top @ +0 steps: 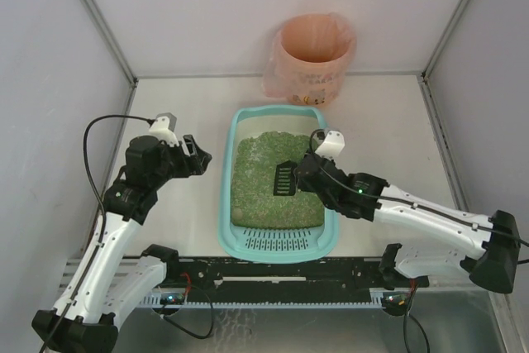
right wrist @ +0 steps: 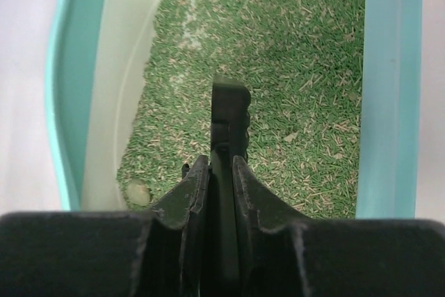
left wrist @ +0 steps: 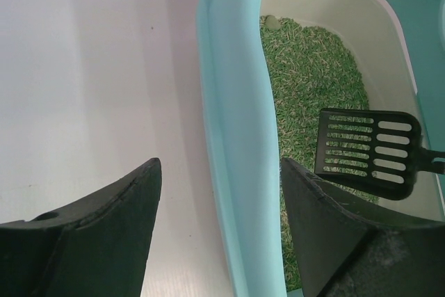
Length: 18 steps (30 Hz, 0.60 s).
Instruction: Clean the litter box
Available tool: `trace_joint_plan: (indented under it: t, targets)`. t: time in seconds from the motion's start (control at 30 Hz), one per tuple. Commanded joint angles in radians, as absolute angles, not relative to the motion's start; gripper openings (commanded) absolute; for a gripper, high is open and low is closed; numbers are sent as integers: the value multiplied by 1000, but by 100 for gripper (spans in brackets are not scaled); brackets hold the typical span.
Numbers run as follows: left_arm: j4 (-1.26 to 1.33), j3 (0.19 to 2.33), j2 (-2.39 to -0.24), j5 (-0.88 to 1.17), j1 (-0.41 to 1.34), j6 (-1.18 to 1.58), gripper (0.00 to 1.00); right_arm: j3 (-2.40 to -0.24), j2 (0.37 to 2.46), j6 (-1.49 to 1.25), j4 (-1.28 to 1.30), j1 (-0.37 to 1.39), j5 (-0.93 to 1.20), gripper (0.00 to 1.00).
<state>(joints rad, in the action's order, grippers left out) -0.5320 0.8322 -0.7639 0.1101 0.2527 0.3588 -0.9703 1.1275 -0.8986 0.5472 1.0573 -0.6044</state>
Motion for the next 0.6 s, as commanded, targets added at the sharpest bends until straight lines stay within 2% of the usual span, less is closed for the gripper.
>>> trace_joint_plan:
  t: [0.0, 0.17, 0.3, 0.57]
  targets:
    - [-483, 813, -766, 133, 245, 374, 73, -976, 1161, -970, 528, 1073, -655, 0]
    - [-483, 812, -774, 135, 245, 375, 73, -976, 1169, -1044, 606, 1077, -684, 8]
    - [-476, 811, -777, 145, 243, 376, 73, -976, 1176, -1036, 629, 1081, -669, 25]
    - [-476, 809, -775, 144, 242, 376, 73, -976, 1150, -1060, 686, 1115, -702, 36]
